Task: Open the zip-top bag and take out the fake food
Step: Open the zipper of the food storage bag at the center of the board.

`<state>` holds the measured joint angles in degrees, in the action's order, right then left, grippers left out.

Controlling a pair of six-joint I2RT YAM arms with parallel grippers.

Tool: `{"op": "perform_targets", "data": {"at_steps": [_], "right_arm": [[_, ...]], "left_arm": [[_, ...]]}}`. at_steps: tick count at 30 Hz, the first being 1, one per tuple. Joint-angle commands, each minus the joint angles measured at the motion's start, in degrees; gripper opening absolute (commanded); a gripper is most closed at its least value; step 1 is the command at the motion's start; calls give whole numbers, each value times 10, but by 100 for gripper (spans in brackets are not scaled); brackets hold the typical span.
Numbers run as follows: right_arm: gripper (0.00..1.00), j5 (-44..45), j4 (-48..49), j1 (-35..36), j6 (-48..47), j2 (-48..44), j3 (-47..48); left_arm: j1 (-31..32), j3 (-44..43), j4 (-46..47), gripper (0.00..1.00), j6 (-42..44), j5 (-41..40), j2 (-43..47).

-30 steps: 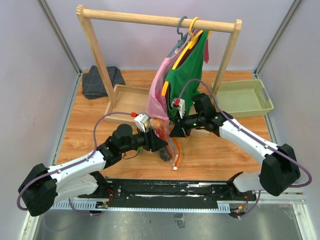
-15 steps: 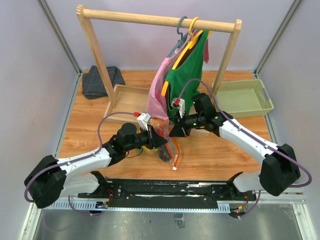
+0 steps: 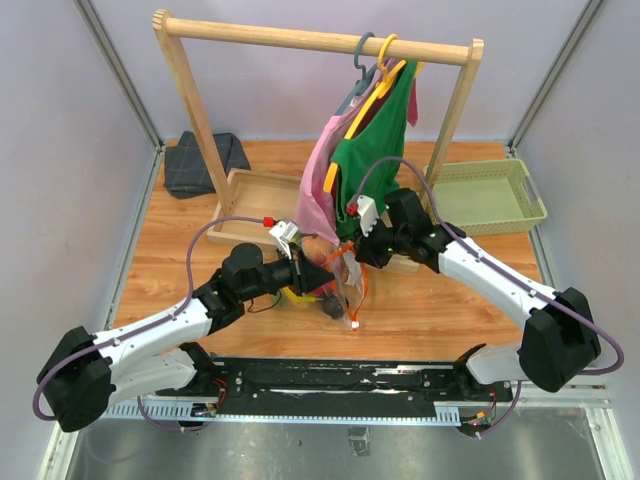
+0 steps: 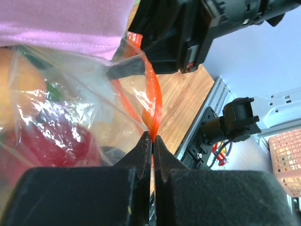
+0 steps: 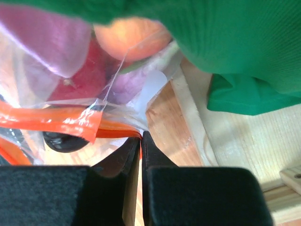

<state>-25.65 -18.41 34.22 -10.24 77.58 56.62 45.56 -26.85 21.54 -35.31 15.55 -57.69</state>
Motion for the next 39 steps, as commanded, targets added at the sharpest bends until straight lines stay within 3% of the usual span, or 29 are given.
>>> {"op": "perform_targets", "data": {"at_steps": [1,5,10,15,19,24,31,34,36,39], "right_arm": [[6,46,-39,-24,-30,13,7],[13,7,-80,-50,-50,16,28],[44,-150,-108,-73,-140,-70,20],[52,-275,-191,-86,-244,-101,45],[71,-402,-250,-83,-405,-102,35],[100,-416,-243,-67,-583,-74,6],[99,-418,-179,-38,-602,-52,-14],[99,-362,-87,-1,-535,-60,-58],[90,-324,-40,21,-504,-55,-76],[66,-296,17,33,-445,-45,-81]], "left_arm": [[1,-19,13,0,21,36,0],[1,-2,58,0,13,64,0],[-5,-1,88,0,7,94,-39],[-11,-7,119,0,3,127,-61],[-16,-10,125,0,5,145,-65],[-18,-8,128,0,5,161,-62],[-20,10,144,0,-3,167,-55],[-23,18,164,0,-11,171,-53],[-26,20,176,0,-16,176,-57],[-27,21,186,0,-21,180,-60]]}}
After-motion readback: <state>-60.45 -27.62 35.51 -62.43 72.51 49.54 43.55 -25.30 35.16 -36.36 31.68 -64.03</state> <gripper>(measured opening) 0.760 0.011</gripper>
